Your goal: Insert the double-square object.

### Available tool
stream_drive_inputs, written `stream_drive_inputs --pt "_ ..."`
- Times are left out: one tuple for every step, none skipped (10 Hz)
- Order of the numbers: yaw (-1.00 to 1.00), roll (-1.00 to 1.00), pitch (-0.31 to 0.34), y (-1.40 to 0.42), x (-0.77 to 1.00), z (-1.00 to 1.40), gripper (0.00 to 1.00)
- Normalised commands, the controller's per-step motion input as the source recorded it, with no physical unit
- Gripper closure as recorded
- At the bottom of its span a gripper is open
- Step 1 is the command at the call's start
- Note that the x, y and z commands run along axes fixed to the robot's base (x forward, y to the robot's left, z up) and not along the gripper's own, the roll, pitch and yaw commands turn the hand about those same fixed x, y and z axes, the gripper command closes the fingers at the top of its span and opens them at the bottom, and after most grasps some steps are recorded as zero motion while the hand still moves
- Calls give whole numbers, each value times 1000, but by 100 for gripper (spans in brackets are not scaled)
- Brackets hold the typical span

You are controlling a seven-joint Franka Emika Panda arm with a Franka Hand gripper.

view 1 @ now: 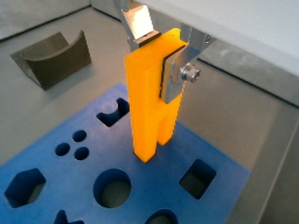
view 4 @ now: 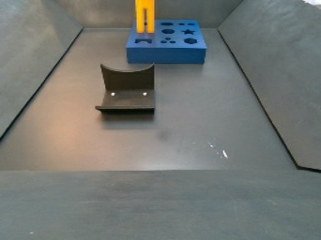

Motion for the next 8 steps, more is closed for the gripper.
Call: stream_drive_inputs --pt "0 80 0 0 0 -297 100" --pt "0 69 0 0 0 -363 100" --pt "0 24 0 0 0 -583 100" --pt "0 0 0 0 23 -666 100" --pt "0 0 0 0 80 -754 100" --pt "0 0 0 0 86 -814 100" --pt "0 0 0 0 57 -769 100" --pt "0 -3 0 0 57 -620 100"
